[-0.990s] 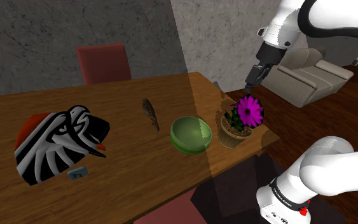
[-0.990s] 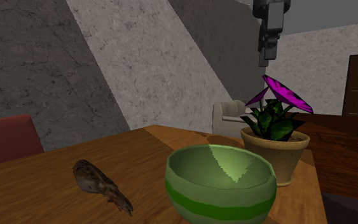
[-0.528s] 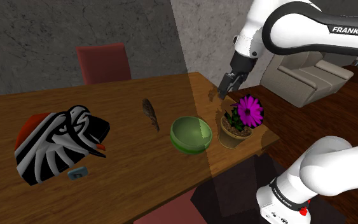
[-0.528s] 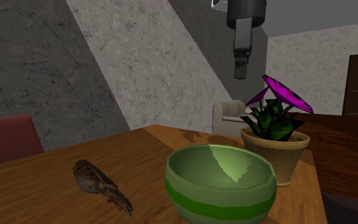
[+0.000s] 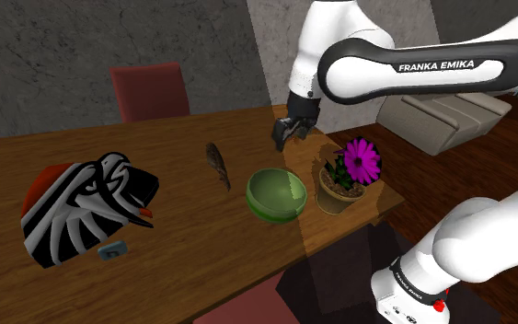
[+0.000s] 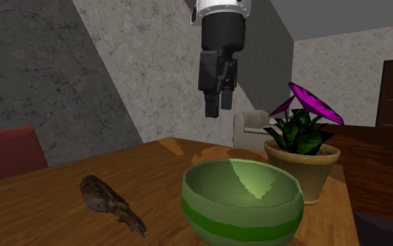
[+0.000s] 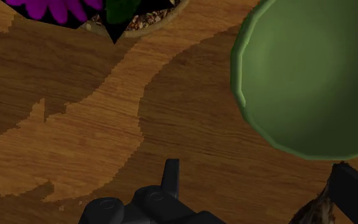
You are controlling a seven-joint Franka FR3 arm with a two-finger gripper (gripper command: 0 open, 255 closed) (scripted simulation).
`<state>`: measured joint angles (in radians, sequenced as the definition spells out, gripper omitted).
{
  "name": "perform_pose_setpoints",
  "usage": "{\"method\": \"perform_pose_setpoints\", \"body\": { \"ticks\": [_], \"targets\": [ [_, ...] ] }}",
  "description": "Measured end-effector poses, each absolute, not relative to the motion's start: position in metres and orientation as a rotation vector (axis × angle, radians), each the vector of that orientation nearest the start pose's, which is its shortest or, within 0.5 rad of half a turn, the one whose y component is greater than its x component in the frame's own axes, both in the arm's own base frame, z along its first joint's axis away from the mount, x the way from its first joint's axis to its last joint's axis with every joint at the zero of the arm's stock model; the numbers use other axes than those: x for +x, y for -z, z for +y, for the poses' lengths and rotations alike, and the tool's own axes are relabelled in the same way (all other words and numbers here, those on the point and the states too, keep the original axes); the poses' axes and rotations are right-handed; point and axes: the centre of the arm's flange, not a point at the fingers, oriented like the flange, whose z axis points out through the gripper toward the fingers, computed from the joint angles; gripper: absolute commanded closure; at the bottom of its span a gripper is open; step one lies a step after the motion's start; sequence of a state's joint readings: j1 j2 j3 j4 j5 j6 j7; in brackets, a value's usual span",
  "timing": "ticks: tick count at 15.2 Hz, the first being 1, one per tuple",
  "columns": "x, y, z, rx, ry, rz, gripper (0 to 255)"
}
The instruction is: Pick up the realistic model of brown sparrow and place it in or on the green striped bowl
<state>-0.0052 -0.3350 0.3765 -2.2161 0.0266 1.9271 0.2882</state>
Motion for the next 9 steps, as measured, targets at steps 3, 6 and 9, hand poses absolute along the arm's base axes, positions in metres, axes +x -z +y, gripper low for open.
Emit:
{"method": "perform_pose_setpoints", "body": {
  "ticks": [3, 6, 9],
  "targets": [
    [0.449, -0.486, 0.207, -3.247, 0.101, -0.064, 0],
    [0.471, -0.468, 0.238, -3.271, 0.115, -0.038, 0],
    [0.502, -0.446, 0.261, -3.294, 0.130, -0.011, 0]
  ]
}}
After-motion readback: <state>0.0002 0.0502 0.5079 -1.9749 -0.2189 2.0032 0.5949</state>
